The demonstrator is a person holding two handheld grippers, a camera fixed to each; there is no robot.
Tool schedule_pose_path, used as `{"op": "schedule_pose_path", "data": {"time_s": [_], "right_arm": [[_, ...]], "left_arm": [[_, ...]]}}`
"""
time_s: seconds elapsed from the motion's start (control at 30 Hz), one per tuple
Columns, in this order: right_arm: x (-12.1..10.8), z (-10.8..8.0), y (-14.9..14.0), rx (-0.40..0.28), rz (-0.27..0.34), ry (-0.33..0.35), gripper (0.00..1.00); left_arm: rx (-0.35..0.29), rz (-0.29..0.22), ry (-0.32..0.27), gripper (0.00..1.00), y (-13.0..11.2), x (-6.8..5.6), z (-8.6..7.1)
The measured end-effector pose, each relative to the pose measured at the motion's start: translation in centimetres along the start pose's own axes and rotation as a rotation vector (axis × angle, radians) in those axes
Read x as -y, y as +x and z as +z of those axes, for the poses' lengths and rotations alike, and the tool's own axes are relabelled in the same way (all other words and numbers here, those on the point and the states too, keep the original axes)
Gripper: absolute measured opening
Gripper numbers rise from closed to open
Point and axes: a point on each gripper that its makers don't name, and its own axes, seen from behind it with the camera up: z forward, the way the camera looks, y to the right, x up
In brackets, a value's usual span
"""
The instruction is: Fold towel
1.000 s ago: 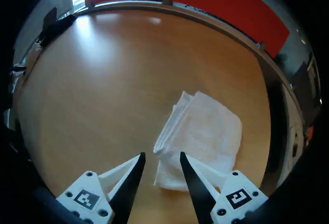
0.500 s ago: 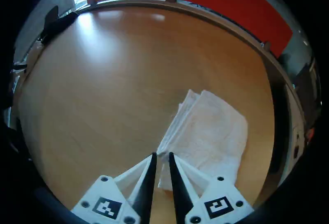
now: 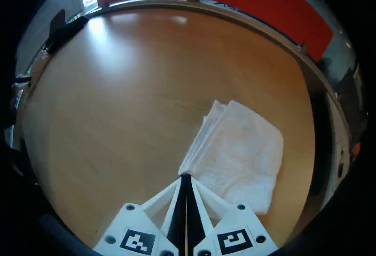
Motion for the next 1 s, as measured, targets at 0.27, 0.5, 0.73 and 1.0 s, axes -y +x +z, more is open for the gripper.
{"op": "schedule_pose_path", "data": {"time_s": [0.27, 0.5, 0.73, 1.0], "right_arm": [[-0.11, -0.1, 0.14, 0.002, 0.01, -0.011, 0.25], [-0.01, 0.12, 0.22, 0.001, 0.007, -0.01, 0.58], [-0.25, 0.44, -0.02, 0.006, -0.008, -0.025, 0.47], [-0.59, 0.78, -0.28, 0.011, -0.023, -0.049, 0.25]], "left_arm": [[-0.001, -0.003, -0.001, 0.94, -0.03, -0.03, -0.04], [-0.001, 0.0, 0.0, 0.94, -0.06, -0.02, -0.05], [-0.002, -0.001, 0.002, 0.95, -0.07, 0.12, -0.13], [0.0, 0.0, 0.005, 0.94, -0.21, 0.24, -0.11]]}}
